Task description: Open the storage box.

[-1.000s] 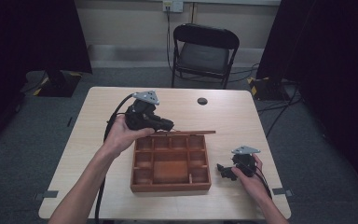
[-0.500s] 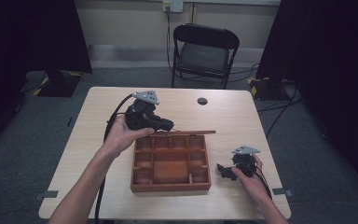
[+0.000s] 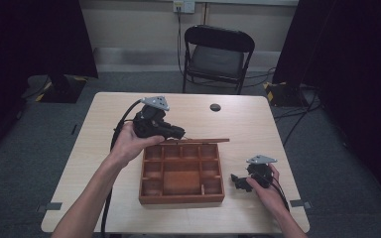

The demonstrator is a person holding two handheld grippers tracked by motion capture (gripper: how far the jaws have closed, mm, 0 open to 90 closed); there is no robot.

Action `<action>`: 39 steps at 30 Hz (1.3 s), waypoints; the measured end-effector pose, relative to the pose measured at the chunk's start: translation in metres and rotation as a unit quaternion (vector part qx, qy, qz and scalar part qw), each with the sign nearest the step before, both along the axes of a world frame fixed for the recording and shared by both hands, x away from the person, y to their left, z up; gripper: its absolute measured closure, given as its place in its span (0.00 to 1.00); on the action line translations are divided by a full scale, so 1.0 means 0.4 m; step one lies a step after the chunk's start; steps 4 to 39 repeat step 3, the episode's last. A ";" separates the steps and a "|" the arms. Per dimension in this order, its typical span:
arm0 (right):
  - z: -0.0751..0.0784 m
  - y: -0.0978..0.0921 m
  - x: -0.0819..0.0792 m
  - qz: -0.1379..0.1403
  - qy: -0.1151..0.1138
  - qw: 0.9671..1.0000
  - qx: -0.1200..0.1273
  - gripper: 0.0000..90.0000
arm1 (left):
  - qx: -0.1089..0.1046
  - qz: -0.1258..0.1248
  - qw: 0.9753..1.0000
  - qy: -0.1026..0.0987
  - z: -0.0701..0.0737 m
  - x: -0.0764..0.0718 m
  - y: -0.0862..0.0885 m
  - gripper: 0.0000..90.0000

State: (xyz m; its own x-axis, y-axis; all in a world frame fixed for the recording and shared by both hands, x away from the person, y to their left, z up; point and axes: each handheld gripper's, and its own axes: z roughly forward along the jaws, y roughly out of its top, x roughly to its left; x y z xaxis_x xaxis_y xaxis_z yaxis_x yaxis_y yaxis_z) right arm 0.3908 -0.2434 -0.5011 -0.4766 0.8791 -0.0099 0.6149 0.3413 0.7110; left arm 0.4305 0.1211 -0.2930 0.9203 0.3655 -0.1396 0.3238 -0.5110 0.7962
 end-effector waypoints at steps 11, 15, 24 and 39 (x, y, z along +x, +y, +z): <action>0.000 0.000 0.000 0.000 0.000 1.000 0.000 0.01 | 0.000 0.001 1.000 0.001 0.000 0.000 0.000 0.94; 0.000 0.000 0.000 0.000 0.000 1.000 0.000 0.01 | 0.000 0.001 1.000 0.001 0.000 0.000 0.000 0.94; 0.000 0.000 0.000 0.000 0.000 1.000 0.000 0.01 | 0.000 0.001 1.000 0.001 0.000 0.000 0.000 0.94; 0.000 0.000 0.000 0.000 0.000 1.000 0.000 0.01 | 0.000 0.001 1.000 0.001 0.000 0.000 0.000 0.94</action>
